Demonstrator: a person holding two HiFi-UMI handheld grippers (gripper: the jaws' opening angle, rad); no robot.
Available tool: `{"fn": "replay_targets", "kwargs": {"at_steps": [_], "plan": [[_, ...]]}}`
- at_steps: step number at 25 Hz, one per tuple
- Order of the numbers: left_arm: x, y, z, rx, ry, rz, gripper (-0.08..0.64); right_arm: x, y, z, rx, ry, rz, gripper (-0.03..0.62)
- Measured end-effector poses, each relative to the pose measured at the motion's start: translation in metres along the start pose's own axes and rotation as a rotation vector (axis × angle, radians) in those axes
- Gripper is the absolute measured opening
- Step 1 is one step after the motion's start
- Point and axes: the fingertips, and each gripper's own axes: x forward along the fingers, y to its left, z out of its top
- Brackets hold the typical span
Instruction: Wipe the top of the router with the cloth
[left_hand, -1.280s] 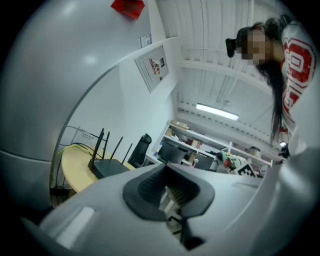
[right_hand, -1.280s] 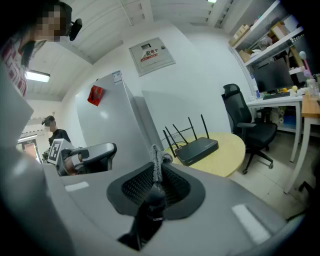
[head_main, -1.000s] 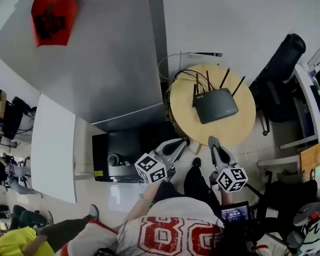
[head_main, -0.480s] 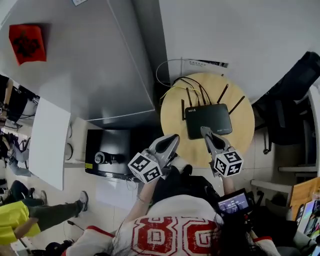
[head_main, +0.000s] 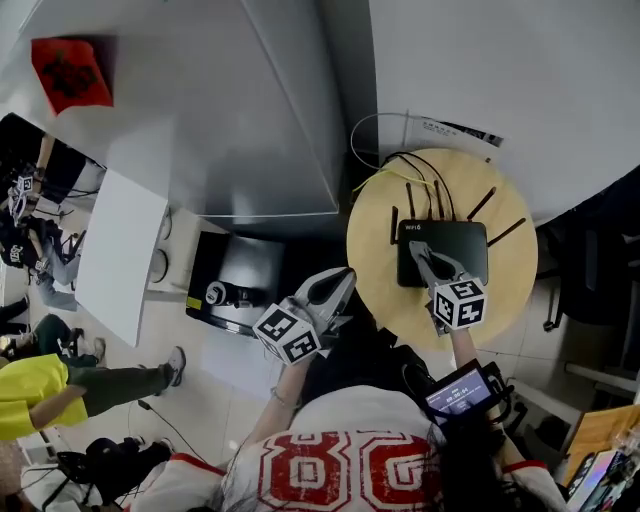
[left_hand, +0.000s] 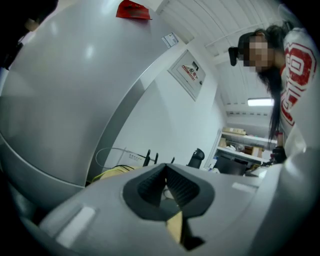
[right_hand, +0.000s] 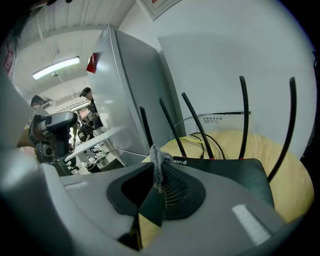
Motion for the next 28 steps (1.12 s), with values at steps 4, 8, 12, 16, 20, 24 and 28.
{"fn": "replay_targets", "kwargs": {"at_steps": [4, 8, 12, 16, 20, 24, 28], "plan": [[0.006, 0.008, 0.010, 0.020, 0.001, 0.000, -0.005, 0.023, -0.012, -0.003, 0.024, 0.036, -0.020, 0.041], [0.009, 0.018, 0.022, 0.030, 0.000, -0.004, -0.005, 0.045, -0.020, 0.003, 0.040, 0.067, -0.040, 0.041], [0.009, 0.034, 0.031, 0.029, 0.005, 0.019, -0.005, 0.069, -0.014, 0.007, 0.025, 0.094, -0.016, 0.041], [0.016, 0.045, 0.039, 0.036, -0.007, 0.015, -0.005, 0.082, -0.016, 0.003, -0.013, 0.150, -0.019, 0.041], [0.026, 0.050, 0.041, 0.039, 0.002, -0.001, -0.005, 0.080, -0.032, -0.007, -0.036, 0.198, -0.067, 0.041], [0.040, 0.050, 0.041, 0.023, 0.004, -0.036, -0.005, 0.071, -0.049, -0.008, -0.012, 0.190, -0.114, 0.041], [0.055, 0.046, 0.032, 0.020, 0.013, -0.081, -0.005, 0.053, -0.075, -0.012, 0.016, 0.186, -0.168, 0.041]]}}
